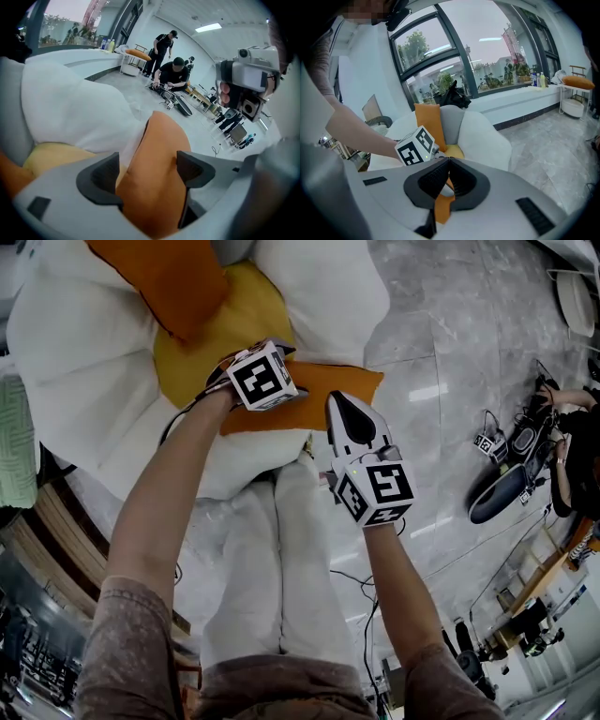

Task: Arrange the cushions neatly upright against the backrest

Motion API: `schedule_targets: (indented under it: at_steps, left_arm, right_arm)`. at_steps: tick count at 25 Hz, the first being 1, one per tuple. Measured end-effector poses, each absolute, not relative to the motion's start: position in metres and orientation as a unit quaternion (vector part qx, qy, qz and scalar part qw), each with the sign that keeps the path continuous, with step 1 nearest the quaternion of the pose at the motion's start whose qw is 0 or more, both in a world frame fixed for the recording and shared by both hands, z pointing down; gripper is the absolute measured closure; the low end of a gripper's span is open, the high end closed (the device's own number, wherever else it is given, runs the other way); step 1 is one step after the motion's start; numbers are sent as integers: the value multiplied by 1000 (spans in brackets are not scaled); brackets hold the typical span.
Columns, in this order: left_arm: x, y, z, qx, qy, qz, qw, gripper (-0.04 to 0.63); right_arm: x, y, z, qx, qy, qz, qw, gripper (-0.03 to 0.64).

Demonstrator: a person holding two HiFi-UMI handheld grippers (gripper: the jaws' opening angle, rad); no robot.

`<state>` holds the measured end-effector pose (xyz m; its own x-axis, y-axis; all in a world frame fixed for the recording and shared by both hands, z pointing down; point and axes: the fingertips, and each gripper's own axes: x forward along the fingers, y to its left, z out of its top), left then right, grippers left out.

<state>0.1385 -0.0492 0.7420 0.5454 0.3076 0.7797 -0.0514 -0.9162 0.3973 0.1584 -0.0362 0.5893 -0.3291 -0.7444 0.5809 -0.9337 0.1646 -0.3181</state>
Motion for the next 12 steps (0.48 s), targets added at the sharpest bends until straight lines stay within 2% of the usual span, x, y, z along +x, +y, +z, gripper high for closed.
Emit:
schedule_targets:
  at_steps: [12]
  left_arm:
    - [141,-39,754,803,148,516,259,221]
  right_arm:
    - [160,-45,600,558,-746,331,151,598]
